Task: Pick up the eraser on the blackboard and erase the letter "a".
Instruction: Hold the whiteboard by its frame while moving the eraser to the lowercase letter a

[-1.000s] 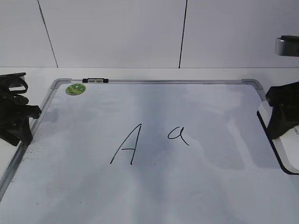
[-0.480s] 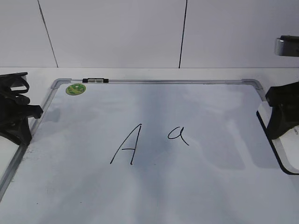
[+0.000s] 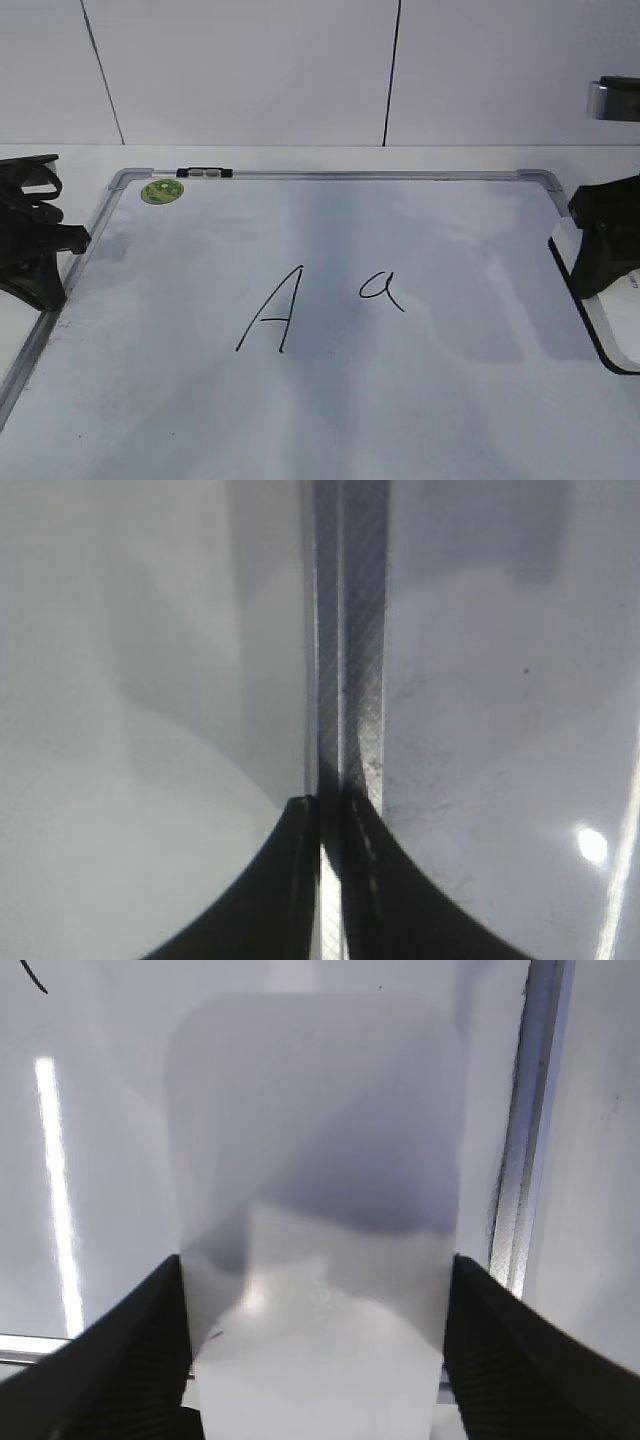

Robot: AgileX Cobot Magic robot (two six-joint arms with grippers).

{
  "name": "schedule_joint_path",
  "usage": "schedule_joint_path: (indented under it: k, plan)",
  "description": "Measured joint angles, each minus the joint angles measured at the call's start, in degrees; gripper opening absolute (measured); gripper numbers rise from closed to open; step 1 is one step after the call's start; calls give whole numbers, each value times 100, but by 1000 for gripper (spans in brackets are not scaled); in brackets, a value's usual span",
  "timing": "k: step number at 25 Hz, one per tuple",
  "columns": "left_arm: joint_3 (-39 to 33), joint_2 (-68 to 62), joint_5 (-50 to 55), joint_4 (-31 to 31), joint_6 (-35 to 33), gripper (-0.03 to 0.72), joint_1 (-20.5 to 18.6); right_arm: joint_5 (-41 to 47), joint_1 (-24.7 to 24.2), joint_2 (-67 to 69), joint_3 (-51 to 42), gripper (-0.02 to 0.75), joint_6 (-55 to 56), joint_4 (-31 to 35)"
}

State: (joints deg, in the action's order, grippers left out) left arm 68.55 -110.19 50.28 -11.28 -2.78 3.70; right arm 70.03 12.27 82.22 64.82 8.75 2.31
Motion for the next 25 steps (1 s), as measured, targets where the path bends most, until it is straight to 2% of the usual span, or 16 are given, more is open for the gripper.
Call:
schedule_joint_path:
  k: [9, 18, 25]
  plan:
    - [0, 0, 0, 0, 20, 17, 0, 0, 0, 0, 2, 557, -55, 0]
    - [0, 0, 0, 0, 20, 17, 0, 0, 2, 631, 176, 557, -90, 12]
    - [0, 0, 0, 0, 20, 17, 0, 0, 487, 1305, 1060, 557, -90, -231]
